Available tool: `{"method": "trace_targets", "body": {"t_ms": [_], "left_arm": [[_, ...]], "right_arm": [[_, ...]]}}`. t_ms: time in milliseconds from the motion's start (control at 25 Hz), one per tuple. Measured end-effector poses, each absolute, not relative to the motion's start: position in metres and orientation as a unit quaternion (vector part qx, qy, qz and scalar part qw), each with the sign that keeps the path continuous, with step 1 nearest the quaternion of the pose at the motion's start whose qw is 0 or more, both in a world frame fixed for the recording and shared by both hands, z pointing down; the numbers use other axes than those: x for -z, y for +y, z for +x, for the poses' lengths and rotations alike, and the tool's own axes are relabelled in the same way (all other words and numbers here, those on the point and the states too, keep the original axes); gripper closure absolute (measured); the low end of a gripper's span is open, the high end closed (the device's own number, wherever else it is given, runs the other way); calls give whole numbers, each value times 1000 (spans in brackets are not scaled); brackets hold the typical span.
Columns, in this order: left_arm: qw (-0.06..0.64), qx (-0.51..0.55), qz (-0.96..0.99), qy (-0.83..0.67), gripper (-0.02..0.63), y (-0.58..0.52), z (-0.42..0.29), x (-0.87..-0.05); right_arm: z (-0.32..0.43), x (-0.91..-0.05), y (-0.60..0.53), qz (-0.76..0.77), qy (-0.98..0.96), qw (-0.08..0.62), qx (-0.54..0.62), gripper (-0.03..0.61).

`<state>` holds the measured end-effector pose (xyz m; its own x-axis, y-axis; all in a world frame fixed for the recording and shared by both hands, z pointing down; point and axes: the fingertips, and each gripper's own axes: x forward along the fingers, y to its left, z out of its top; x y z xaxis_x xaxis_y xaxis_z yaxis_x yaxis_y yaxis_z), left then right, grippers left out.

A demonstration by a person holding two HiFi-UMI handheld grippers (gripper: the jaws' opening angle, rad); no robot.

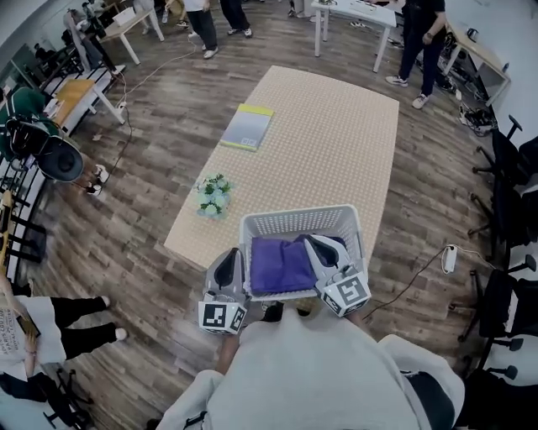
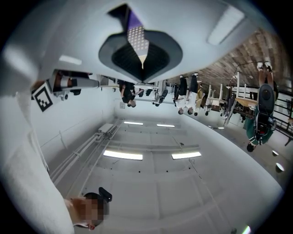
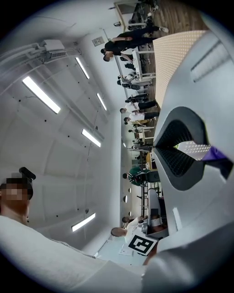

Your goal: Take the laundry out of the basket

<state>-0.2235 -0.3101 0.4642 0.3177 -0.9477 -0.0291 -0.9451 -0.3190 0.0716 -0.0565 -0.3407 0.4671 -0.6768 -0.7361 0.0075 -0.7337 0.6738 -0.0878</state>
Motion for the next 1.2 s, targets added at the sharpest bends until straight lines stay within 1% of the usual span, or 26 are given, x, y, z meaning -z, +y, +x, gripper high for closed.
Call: {"method": "trace_targets", "body": {"t_ms": [480,880,1080,1200], "left_arm": [[48,29,816,-575,603,-332,-250,-478],[124,0,809,-575,603,-347,-269,-537],[144,-11,806,-574,603,-351,-275,-557],[151,-8,808,-570,603,-355,-274,-562]], "right_arm": [[-73,-477,-361,-421,905,-10,50,580],[-88,-514,-382,-413,904,-49,98,580],[-91,-531,-389,-412,902,-65,111,578],[-96,-539,-392,-404,905,-96,89,579]]}}
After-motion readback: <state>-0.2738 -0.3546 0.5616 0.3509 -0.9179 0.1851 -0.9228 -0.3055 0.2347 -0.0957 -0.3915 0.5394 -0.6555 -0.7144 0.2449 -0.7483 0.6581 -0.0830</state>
